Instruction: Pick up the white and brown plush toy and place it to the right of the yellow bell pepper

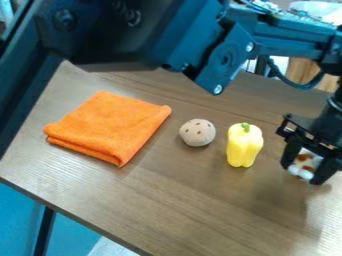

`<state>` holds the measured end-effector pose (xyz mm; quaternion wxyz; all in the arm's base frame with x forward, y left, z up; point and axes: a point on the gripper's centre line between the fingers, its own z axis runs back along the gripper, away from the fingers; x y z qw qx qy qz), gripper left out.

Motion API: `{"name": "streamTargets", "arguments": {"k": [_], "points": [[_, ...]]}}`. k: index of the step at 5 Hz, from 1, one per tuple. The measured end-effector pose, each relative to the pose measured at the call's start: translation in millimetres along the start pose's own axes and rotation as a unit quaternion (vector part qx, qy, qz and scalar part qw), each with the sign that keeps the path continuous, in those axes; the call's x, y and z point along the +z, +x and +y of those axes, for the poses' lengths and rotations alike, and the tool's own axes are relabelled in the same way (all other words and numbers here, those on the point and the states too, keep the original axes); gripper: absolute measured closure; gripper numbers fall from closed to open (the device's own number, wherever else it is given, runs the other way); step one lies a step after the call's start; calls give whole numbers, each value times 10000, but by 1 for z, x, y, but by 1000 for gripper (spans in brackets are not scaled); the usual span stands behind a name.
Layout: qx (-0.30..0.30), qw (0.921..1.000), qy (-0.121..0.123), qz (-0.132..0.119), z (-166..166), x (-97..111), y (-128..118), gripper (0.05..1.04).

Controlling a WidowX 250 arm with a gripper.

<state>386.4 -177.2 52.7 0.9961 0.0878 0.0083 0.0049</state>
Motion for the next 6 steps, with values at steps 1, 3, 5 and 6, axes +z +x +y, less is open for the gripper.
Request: {"name": "streamTargets", "arguments": {"k": [1,3,5,6], "points": [[51,9995,-277,135,4,-9,5,435],[153,9973,-674,255,7,-27,3,104],[478,9968,-639,-93,26,11,-14,82],[529,9954,-718,-357,34,33,-35,82]]}}
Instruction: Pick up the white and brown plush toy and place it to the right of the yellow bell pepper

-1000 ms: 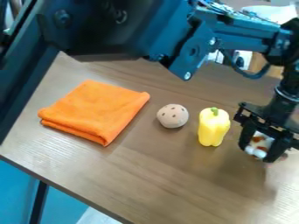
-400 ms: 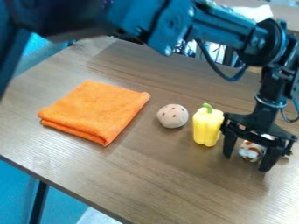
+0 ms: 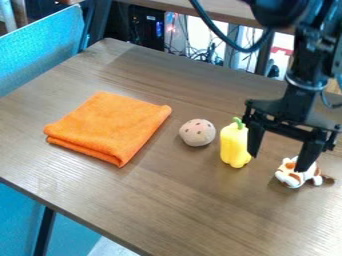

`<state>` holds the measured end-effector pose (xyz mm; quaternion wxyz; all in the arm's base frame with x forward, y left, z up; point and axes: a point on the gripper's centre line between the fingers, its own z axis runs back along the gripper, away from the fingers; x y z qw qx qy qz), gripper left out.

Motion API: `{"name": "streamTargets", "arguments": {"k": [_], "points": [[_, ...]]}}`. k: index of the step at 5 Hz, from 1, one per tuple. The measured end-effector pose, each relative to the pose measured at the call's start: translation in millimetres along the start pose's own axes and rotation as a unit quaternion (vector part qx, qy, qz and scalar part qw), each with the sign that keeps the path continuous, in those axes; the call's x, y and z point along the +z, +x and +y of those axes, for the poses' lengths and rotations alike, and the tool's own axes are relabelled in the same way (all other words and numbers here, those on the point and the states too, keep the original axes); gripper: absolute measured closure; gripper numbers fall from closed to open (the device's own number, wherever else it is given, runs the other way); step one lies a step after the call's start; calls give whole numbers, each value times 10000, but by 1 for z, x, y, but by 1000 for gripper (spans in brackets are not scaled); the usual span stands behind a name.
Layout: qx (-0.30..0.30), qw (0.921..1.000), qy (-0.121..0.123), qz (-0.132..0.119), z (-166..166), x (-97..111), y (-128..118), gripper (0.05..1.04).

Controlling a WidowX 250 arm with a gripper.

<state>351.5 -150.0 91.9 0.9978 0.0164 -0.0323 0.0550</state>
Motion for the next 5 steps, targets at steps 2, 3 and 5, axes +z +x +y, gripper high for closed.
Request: {"name": "streamTargets", "arguments": {"k": [2,3,5], "points": [[-194,9991,375,-36,51,48,-76,82],[-127,9985,535,23,85,61,-101,82],[544,9976,421,-75,161,57,-95,82]]}}
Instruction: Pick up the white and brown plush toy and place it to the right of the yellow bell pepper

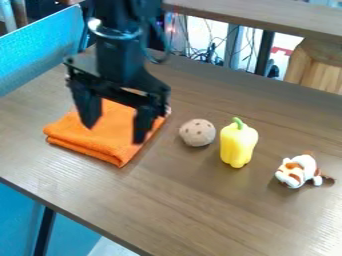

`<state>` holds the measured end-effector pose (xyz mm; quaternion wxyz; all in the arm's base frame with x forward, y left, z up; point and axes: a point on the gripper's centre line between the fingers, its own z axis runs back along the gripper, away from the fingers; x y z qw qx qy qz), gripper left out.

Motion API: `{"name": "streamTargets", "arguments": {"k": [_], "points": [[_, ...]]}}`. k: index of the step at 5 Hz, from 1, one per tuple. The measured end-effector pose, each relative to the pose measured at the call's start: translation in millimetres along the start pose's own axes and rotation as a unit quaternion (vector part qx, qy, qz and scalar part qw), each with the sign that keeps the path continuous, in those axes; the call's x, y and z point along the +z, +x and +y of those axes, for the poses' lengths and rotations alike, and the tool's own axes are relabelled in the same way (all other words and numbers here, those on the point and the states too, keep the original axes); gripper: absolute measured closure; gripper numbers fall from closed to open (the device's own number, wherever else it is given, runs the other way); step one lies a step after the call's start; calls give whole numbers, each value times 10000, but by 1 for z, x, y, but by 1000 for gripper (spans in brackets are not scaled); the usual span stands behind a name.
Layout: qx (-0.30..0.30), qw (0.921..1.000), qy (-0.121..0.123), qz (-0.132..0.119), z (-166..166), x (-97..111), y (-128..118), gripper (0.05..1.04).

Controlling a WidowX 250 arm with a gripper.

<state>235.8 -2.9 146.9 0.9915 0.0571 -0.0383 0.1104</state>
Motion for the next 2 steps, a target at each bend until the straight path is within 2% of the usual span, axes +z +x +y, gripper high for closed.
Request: {"name": "streamTargets", "arguments": {"k": [1,2], "points": [[37,9999,-38,141,29,-13,13,82],[-167,9997,-22,159,58,-23,33,82]]}}
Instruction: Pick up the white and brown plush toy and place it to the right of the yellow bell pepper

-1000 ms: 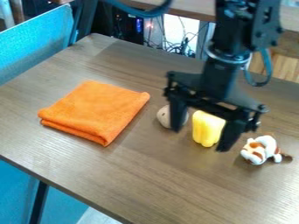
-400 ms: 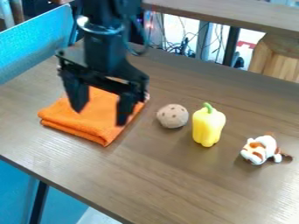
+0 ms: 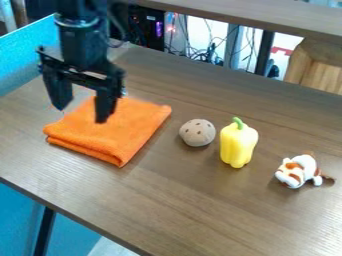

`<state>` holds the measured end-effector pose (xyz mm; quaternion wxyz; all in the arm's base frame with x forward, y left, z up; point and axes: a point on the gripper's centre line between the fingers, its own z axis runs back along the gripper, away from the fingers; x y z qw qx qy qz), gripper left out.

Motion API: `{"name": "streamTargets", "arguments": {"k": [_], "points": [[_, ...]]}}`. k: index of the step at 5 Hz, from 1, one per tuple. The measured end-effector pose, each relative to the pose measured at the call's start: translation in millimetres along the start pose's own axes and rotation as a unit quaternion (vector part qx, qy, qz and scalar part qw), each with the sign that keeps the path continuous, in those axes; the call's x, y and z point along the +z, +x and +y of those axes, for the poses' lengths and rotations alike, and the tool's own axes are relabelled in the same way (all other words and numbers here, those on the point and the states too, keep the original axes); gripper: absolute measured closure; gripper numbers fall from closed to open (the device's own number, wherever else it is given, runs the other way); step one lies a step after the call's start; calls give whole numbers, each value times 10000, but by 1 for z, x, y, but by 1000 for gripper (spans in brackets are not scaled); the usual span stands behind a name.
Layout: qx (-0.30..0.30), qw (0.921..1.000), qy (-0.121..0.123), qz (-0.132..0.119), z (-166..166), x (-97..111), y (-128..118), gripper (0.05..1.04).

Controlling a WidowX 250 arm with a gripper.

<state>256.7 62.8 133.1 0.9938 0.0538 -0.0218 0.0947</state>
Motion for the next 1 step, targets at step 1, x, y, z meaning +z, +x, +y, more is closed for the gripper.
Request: {"name": "streamTargets", "arguments": {"k": [1], "points": [[-234,9996,23,139,25,-16,21,82]]}}
